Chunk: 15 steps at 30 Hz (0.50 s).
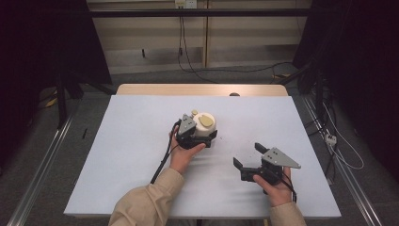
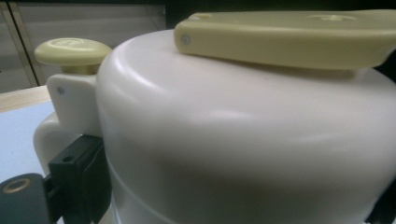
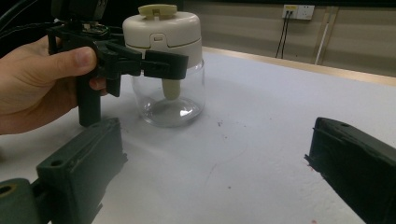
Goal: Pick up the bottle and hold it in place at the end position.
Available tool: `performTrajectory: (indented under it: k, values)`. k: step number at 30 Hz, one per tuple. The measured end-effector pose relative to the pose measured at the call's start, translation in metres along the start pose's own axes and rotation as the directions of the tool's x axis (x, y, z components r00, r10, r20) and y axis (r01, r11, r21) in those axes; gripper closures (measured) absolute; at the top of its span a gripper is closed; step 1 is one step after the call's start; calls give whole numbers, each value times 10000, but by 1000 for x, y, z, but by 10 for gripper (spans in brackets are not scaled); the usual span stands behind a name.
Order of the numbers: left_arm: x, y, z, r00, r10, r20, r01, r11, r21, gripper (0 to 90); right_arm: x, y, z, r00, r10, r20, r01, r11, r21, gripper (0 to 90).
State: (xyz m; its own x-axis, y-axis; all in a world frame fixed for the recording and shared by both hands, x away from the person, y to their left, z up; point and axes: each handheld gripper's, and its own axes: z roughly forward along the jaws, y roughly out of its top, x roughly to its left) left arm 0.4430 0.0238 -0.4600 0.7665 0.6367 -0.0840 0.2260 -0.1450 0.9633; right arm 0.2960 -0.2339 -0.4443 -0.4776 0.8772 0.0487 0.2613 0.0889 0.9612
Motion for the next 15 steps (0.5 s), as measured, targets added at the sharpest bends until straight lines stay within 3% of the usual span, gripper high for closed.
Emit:
performTrajectory:
  k: [15]
  values:
    - [0, -1, 0, 10000, -40, -22, 39, 10000, -58, 64, 3, 11, 22, 9998, 167, -61, -165, 9994, 298, 32]
